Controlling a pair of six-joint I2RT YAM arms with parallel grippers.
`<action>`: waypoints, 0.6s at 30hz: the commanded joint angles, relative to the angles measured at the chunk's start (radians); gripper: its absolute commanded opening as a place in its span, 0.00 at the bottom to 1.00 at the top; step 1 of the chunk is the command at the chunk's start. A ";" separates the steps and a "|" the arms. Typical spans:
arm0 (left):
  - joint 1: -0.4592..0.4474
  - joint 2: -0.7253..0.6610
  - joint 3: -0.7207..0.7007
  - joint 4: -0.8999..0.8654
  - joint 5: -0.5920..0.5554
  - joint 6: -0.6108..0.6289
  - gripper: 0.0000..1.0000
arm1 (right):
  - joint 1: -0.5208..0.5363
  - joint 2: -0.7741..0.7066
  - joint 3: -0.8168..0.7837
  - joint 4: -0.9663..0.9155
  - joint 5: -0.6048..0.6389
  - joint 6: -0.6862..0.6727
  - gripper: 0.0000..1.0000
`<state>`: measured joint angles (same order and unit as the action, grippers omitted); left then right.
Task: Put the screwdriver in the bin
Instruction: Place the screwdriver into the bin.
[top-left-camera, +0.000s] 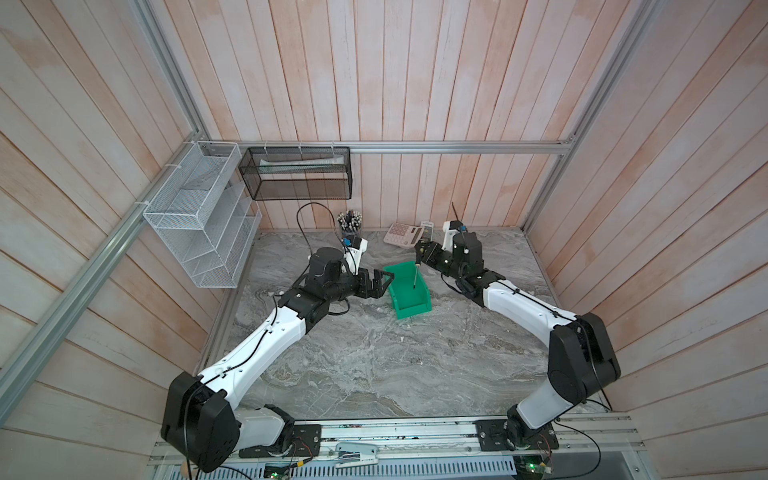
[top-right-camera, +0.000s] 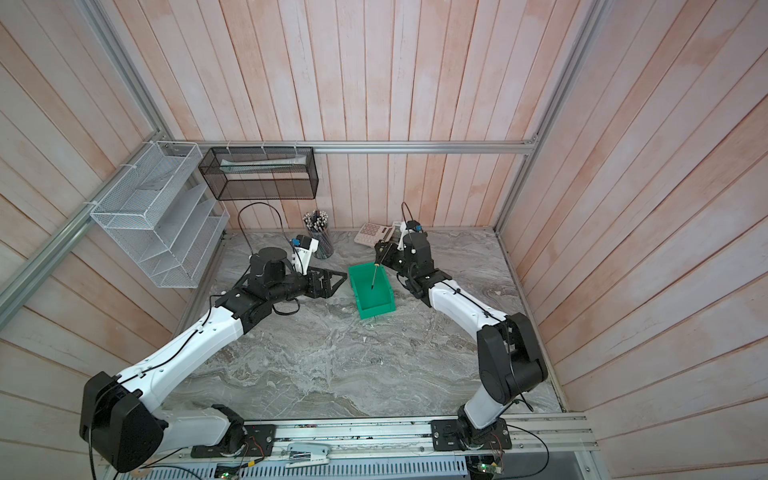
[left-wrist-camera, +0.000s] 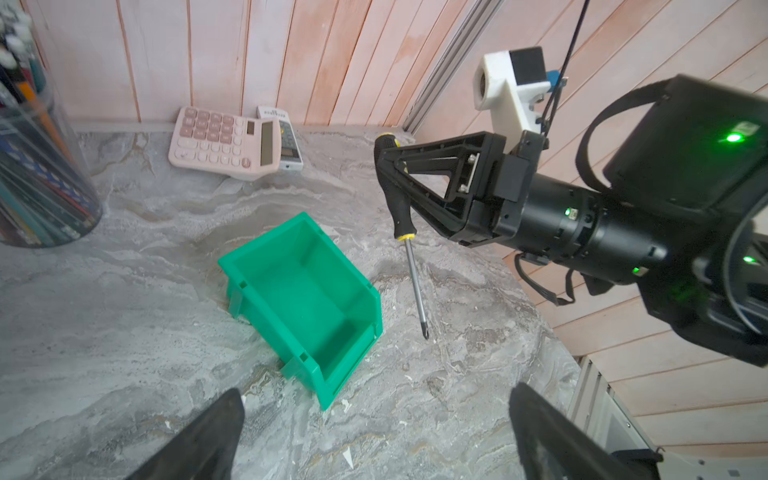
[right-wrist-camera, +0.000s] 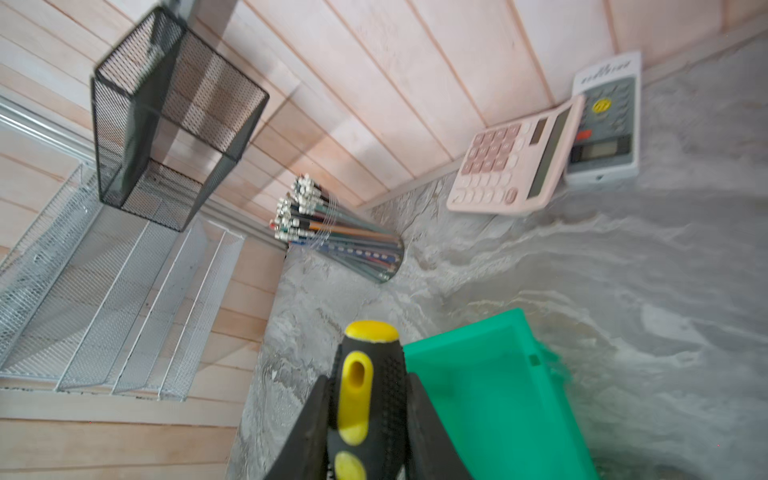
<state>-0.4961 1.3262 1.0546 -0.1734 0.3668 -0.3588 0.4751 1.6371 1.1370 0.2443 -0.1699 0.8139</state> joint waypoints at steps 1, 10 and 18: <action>0.013 0.020 -0.038 0.050 0.016 -0.011 1.00 | 0.047 0.049 -0.025 0.067 0.052 0.060 0.15; 0.016 0.031 -0.069 0.063 0.014 -0.060 1.00 | 0.082 0.194 -0.018 0.081 0.122 0.047 0.15; 0.016 0.045 -0.062 0.061 0.017 -0.057 1.00 | 0.084 0.235 0.013 0.002 0.259 -0.031 0.15</action>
<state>-0.4824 1.3575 0.9890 -0.1329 0.3698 -0.4129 0.5568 1.8553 1.1130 0.2657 0.0086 0.8291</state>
